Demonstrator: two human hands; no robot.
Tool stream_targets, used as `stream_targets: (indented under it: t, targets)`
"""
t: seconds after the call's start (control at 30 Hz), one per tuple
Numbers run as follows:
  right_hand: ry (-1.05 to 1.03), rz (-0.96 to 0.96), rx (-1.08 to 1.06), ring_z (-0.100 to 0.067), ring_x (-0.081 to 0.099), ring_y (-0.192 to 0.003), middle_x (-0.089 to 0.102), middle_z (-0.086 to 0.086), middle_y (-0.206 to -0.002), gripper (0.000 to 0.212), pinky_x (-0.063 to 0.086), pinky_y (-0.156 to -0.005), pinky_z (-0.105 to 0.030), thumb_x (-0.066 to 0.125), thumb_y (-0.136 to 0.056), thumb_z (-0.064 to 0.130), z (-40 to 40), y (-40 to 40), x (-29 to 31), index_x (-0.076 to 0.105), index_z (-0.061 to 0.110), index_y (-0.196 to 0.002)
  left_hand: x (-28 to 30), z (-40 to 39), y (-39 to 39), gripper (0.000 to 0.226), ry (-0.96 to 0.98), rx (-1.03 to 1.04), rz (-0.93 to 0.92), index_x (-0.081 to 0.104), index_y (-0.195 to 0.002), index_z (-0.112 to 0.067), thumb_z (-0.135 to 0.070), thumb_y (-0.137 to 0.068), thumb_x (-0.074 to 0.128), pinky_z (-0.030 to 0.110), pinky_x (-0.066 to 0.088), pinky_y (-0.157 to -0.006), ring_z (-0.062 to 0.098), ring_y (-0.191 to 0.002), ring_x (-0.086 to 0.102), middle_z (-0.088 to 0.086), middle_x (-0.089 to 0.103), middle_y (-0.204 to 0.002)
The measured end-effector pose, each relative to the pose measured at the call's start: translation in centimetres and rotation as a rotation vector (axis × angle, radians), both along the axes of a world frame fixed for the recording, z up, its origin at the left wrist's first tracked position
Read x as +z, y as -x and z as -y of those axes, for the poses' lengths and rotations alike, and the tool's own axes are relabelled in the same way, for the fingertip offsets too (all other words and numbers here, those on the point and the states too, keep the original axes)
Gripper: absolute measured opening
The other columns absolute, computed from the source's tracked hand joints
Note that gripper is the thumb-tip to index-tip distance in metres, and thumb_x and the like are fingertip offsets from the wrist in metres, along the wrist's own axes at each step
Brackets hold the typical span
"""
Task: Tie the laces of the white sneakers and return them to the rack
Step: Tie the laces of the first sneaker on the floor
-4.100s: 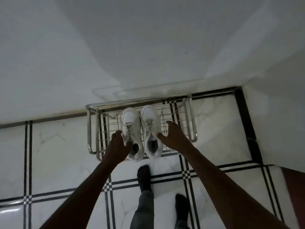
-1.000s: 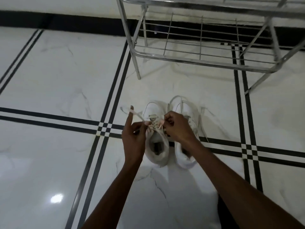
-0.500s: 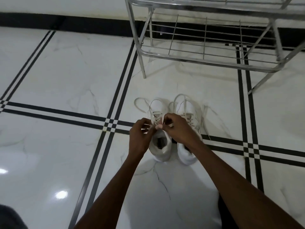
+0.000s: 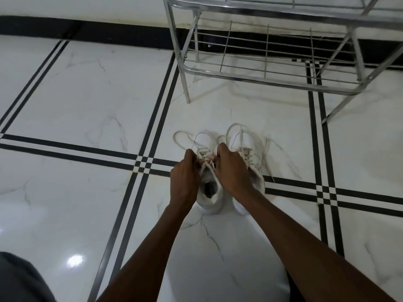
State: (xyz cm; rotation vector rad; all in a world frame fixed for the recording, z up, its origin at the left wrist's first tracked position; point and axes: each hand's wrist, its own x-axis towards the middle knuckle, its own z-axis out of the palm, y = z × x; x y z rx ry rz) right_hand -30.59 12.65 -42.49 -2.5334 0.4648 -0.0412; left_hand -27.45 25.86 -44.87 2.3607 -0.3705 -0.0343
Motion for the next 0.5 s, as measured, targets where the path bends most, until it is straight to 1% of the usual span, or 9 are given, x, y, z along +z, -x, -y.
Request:
stream_targets:
  t: [0.07, 0.2, 0.23, 0.3, 0.33, 0.4, 0.43, 0.5]
  targets:
    - [0.024, -0.004, -0.003, -0.03, 0.067, -0.076, 0.071, -0.014, -0.088, 0.012, 0.034, -0.058, -0.03, 0.059, -0.096, 0.013, -0.2, 0.1, 0.1, 0.051, 0.008, -0.104, 0.4, 0.3, 0.3, 0.021, 0.007, -0.001, 0.003, 0.041, -0.087, -0.016, -0.012, -0.098, 0.058, 0.044, 0.048, -0.053, 0.032, -0.057, 0.059, 0.003, 0.06, -0.067]
    - [0.077, 0.003, -0.045, -0.03, 0.068, -0.078, 0.07, -0.014, -0.088, 0.016, 0.035, -0.058, -0.032, 0.061, -0.096, 0.018, -0.6, 0.1, -0.4, 0.051, 0.009, -0.104, 0.4, 0.5, 0.5, 0.022, -0.009, 0.025, 0.016, 0.04, -0.088, -0.016, -0.007, -0.096, 0.058, 0.038, 0.042, -0.053, 0.028, -0.055, 0.053, 0.0, 0.054, -0.067]
    - [0.074, -0.002, -0.053, -0.031, 0.067, -0.079, 0.07, -0.014, -0.089, 0.015, 0.035, -0.059, -0.032, 0.06, -0.096, 0.018, -0.6, 0.0, -0.6, 0.051, 0.009, -0.103, 0.3, 0.4, 0.5, 0.023, -0.008, 0.029, 0.012, 0.04, -0.088, -0.016, -0.006, -0.096, 0.058, 0.038, 0.042, -0.053, 0.027, -0.054, 0.052, 0.0, 0.054, -0.067]
    - [0.044, -0.01, -0.07, -0.031, 0.065, -0.081, 0.069, -0.013, -0.088, 0.012, 0.034, -0.059, -0.034, 0.058, -0.098, 0.02, -0.5, -0.1, -0.9, 0.05, 0.012, -0.097, 0.0, 0.1, 0.3, 0.02, 0.016, 0.041, -0.007, 0.043, -0.088, -0.014, -0.007, -0.097, 0.059, 0.042, 0.045, -0.052, 0.026, -0.055, 0.053, 0.003, 0.058, -0.066]
    - [0.002, -0.015, -0.086, -0.031, 0.065, -0.081, 0.069, -0.012, -0.086, 0.014, 0.037, -0.059, -0.035, 0.058, -0.098, 0.023, -0.4, -0.2, -0.9, 0.049, 0.014, -0.092, -0.3, -0.1, 0.1, 0.016, 0.038, 0.051, -0.032, 0.047, -0.088, -0.011, -0.007, -0.097, 0.06, 0.045, 0.048, -0.054, 0.026, -0.057, 0.056, 0.004, 0.061, -0.067]
    - [-0.146, -0.033, -0.125, -0.03, 0.067, -0.078, 0.068, -0.008, -0.079, 0.023, 0.049, -0.06, -0.039, 0.061, -0.097, 0.029, 0.1, -0.7, -1.1, 0.049, 0.017, -0.081, -0.5, -0.7, -0.4, 0.01, 0.146, 0.081, -0.147, 0.055, -0.089, -0.007, -0.01, -0.096, 0.063, 0.05, 0.056, -0.063, 0.026, -0.068, 0.066, 0.006, 0.07, -0.075]
    - [-0.259, -0.051, -0.133, -0.028, 0.068, -0.078, 0.069, -0.006, -0.077, 0.026, 0.055, -0.065, -0.042, 0.063, -0.095, 0.033, 0.5, -0.9, -0.9, 0.052, 0.016, -0.077, -0.3, -0.9, -0.6, 0.012, 0.238, 0.102, -0.248, 0.059, -0.09, -0.007, -0.016, -0.096, 0.065, 0.052, 0.058, -0.07, 0.026, -0.076, 0.07, 0.007, 0.073, -0.08]
    - [-0.487, -0.049, -0.144, -0.026, 0.073, -0.082, 0.075, -0.004, -0.081, 0.028, 0.06, -0.077, -0.049, 0.063, -0.089, 0.041, 1.2, -1.2, -0.3, 0.063, 0.017, -0.075, 0.6, -1.3, -1.0, 0.023, 0.446, 0.161, -0.446, 0.064, -0.094, -0.006, -0.029, -0.098, 0.066, 0.053, 0.062, -0.08, 0.028, -0.088, 0.074, 0.007, 0.078, -0.091]
